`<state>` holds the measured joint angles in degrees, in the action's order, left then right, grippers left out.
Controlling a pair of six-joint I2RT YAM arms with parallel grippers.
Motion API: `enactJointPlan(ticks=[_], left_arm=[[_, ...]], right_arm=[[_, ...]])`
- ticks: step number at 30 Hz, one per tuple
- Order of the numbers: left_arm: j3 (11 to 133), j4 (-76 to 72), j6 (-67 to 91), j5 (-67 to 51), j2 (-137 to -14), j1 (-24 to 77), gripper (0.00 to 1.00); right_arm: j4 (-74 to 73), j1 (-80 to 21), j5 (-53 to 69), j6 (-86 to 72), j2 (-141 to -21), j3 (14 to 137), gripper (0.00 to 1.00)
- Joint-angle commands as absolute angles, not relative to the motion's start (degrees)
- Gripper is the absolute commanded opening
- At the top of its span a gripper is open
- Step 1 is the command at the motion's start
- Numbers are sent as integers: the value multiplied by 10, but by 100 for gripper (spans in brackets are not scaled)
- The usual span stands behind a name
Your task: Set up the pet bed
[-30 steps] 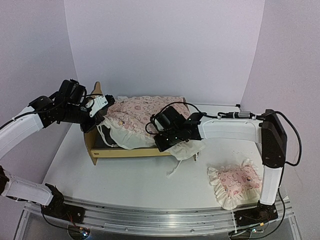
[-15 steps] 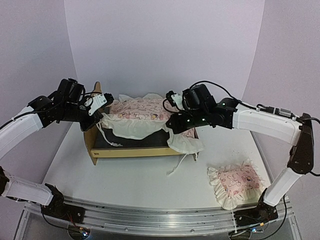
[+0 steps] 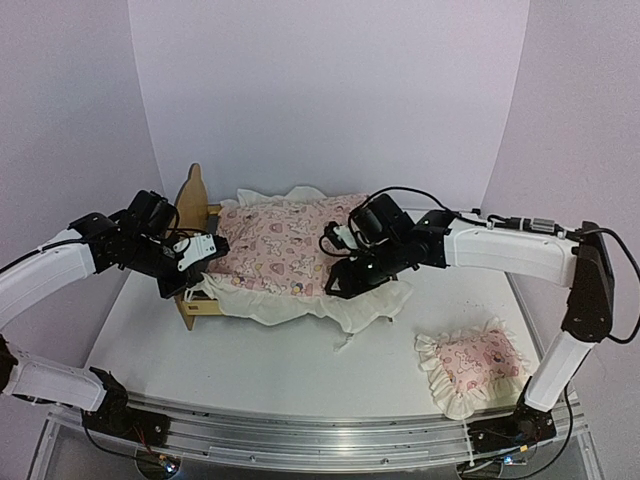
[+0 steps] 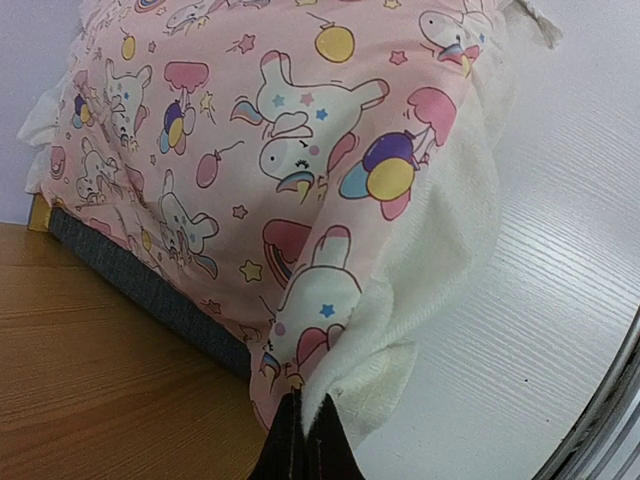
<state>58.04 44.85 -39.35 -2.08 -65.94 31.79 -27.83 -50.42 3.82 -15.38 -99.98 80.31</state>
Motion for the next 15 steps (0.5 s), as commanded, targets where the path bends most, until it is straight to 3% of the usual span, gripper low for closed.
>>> enactJointPlan(ticks=[1,7,15], left_arm=[[567,446,-405,-24,-662,315,0],[563,436,-412,-17,-662,314,0],[577,410,-396,-38,-685,315,0]], right_arm=[[-305,-474,5,-185,-923,805,42],[-335,-393,-113,-266,-867,744,52],[-339,-362,-72,-260,-918,769,56]])
